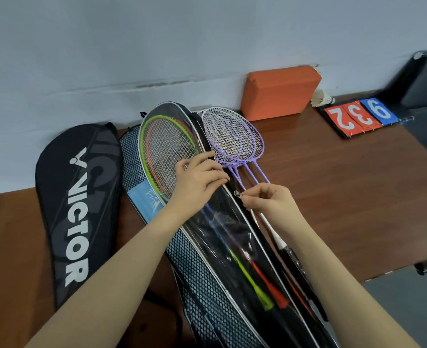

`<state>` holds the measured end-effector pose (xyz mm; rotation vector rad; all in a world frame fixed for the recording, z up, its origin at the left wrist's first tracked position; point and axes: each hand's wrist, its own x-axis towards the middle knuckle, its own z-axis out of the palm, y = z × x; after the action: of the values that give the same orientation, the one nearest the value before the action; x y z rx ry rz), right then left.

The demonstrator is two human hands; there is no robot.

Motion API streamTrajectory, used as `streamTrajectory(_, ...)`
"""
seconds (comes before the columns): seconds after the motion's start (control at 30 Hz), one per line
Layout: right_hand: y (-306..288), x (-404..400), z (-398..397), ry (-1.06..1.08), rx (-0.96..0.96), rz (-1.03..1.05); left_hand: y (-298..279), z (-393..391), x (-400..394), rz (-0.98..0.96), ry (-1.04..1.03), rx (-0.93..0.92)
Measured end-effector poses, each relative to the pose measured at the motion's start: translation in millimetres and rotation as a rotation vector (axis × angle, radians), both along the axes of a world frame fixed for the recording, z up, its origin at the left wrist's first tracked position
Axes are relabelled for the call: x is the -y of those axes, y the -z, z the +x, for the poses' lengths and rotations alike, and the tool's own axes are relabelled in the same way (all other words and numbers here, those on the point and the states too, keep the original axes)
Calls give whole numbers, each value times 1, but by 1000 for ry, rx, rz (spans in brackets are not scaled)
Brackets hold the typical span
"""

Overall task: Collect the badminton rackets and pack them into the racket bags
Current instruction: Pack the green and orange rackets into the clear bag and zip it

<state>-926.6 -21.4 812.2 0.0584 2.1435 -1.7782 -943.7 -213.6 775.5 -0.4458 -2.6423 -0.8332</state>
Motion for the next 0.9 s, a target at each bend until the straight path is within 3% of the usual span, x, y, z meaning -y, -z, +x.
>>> streamTrajectory(0.17,11,-24,6,3,33,52,1,-15,-9,57,-128,0)
streamTrajectory(0.37,12,-68,26,-157,-2,251,-3,-28,-6,68,-248,4)
streamTrajectory(0.5,12,-68,23,-239,-23,317,-9,-26,-10,-70,-290,73)
streamTrajectory(0.73,25,-68,21,-261,-26,297,12,45,-56,-400,210,202)
streamTrajectory(0.9,35,-70,38,-274,-8,231,32,56,-60,-356,164,142)
